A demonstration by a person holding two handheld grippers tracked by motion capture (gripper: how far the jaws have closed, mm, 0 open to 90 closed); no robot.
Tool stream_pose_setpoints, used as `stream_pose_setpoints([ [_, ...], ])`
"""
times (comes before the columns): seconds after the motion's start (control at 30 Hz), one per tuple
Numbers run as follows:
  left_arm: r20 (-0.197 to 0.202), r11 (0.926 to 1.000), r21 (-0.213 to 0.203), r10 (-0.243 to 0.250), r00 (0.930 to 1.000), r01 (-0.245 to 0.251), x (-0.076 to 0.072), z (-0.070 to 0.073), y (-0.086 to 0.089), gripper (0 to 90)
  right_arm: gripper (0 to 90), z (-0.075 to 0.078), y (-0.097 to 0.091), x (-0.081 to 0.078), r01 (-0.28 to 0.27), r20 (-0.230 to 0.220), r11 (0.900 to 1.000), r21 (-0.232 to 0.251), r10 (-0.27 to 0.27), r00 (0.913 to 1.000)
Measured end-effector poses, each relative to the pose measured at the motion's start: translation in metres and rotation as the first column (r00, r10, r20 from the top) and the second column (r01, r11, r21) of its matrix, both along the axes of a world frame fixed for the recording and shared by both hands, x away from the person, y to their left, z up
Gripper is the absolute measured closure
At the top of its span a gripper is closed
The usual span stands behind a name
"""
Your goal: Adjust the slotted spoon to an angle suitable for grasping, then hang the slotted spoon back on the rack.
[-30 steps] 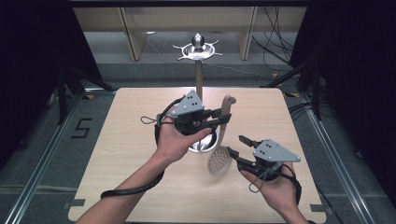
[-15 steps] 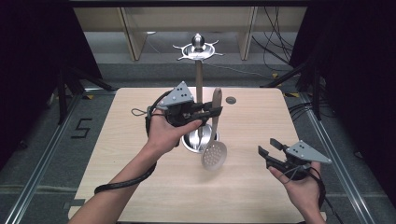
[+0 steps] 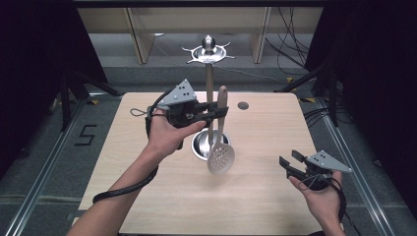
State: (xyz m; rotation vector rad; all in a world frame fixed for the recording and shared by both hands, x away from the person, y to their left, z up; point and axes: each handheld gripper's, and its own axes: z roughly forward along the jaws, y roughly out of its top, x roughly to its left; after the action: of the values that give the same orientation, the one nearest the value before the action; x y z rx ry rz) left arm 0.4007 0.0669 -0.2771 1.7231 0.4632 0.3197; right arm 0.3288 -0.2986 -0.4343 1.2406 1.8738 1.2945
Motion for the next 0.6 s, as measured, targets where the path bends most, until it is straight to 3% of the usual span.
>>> stream_pose_setpoints([
  [0.03,0.000,1.0000,-0.001,-0.001,1.0000,0.001,0.000,0.001,0.001,73.8,46.1,0.000,0.000,-0.001,0.008,-0.014,1.0000,-0.001,-0.008,0.9999],
  [0.1,0.002,1.0000,0.000,-0.002,1.0000,0.002,0.000,0.002,0.003,73.8,46.1,-0.001,-0.001,0.003,-0.010,0.011,0.9996,-0.027,0.011,0.9999],
  [0.17,0.003,1.0000,-0.002,-0.003,1.0000,0.003,-0.001,0.003,0.005,73.8,46.1,-0.002,0.002,0.003,-0.003,-0.007,1.0000,-0.001,0.003,1.0000],
  [0.23,0.003,0.9999,0.003,-0.010,0.9999,0.010,-0.001,0.003,0.007,73.8,46.1,-0.002,0.000,0.006,-0.016,0.024,0.9990,-0.043,0.017,0.9996],
  [0.27,-0.001,0.9999,-0.002,-0.014,0.9999,0.014,0.000,0.003,0.007,73.8,46.1,-0.002,0.001,0.006,-0.019,0.007,0.9995,-0.023,0.019,0.9998],
  [0.3,-0.003,0.9998,-0.002,-0.019,0.9998,0.019,0.001,0.003,0.008,73.8,46.1,-0.003,0.000,0.006,-0.023,0.002,0.9991,-0.036,0.023,0.9997],
  [0.33,-0.007,0.9997,-0.004,-0.023,0.9997,0.023,0.003,0.003,0.008,73.8,46.1,-0.003,0.003,0.005,-0.012,-0.031,0.9999,0.005,0.012,0.9994],
  [0.4,-0.014,0.9994,-0.006,-0.033,0.9994,0.033,0.006,0.004,0.008,73.8,46.1,-0.004,0.000,0.009,-0.030,0.000,0.9992,-0.026,0.030,0.9995],
  [0.5,-0.013,0.9990,0.003,-0.045,0.9989,0.045,0.012,0.004,0.006,73.8,46.1,-0.005,0.001,0.011,-0.040,-0.007,0.9988,-0.027,0.040,0.9992],
  [0.53,-0.012,0.9989,0.007,-0.047,0.9988,0.047,0.013,0.004,0.005,73.8,46.0,-0.005,0.003,0.009,-0.032,-0.035,0.9995,0.003,0.032,0.9989],
  [0.6,-0.016,0.9990,0.002,-0.043,0.9989,0.044,0.015,0.005,0.004,73.7,46.0,-0.005,0.001,0.010,-0.041,-0.019,0.9990,-0.017,0.041,0.9990],
])
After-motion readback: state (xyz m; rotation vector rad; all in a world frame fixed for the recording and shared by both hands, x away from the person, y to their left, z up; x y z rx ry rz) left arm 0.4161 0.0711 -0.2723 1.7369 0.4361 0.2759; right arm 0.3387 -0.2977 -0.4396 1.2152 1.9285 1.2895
